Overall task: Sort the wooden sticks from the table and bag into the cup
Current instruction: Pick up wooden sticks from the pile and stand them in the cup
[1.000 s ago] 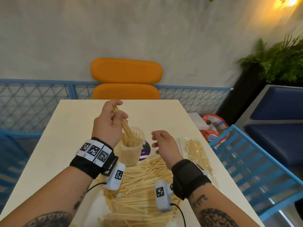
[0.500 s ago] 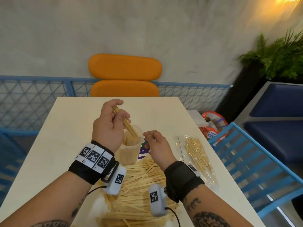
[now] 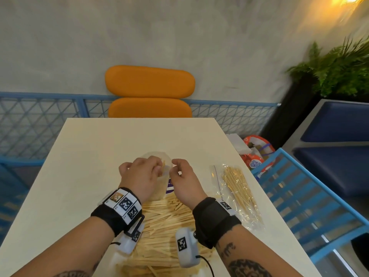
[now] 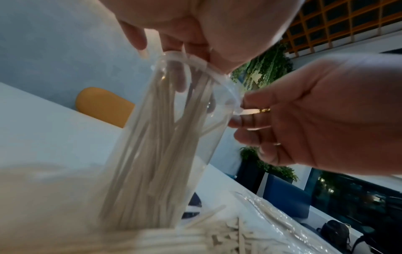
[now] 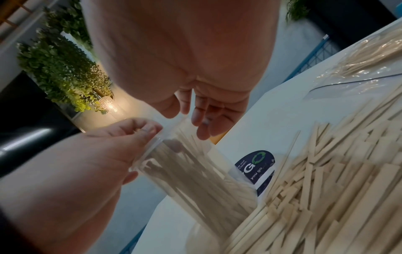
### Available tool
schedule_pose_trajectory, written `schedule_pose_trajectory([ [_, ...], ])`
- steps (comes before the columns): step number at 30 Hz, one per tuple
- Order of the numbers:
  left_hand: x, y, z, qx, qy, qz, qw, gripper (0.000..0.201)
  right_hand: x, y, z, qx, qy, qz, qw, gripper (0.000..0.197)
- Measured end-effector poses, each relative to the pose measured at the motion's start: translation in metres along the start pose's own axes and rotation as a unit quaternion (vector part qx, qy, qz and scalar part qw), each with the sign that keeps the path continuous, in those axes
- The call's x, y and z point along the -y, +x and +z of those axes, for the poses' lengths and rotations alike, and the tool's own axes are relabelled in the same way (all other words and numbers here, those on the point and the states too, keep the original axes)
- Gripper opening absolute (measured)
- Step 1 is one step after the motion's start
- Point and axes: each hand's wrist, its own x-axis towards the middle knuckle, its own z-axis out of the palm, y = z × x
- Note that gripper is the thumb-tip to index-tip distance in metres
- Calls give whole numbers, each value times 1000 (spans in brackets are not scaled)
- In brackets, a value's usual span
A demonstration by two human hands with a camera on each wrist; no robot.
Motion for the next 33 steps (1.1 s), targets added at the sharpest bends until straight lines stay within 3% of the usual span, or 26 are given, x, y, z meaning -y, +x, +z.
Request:
schedule_pose_trajectory([
  [4, 9, -3, 8, 64, 21, 17, 998, 48, -5, -2, 3, 5, -41, -5, 999, 39],
  [7, 17, -5, 8, 41, 18, 65, 997, 63, -8, -6, -1, -6, -40, -5, 999, 41],
  [11, 18, -8, -3, 18, -53, 66, 996, 45, -22, -12, -14, -48, -65, 18, 997, 40],
  [14, 23, -13, -11, -44, -145, 37, 988, 27, -41, -14, -28, -53, -128, 49, 989, 36],
  [17, 28, -25, -17, -110, -205, -36, 972, 21, -61, -13, -41, -24, -214, 73, 974, 34],
  [19, 32, -38, -16, -118, -214, -107, 964, 20, -72, -8, -45, 16, -288, 86, 954, 37],
  [24, 45, -71, 12, -29, -226, -235, 945, 20, -76, 14, -39, 112, -444, 75, 886, 48],
  [27, 37, -84, 27, 69, -200, -245, 946, 17, -70, 17, -29, 201, -507, 12, 838, 41],
  [29, 30, -90, 34, 120, -172, -236, 949, 15, -70, 16, -23, 220, -537, -8, 814, 35],
  [33, 24, -93, 41, 149, -135, -213, 956, 14, -70, 14, -22, 195, -552, -29, 810, 27],
])
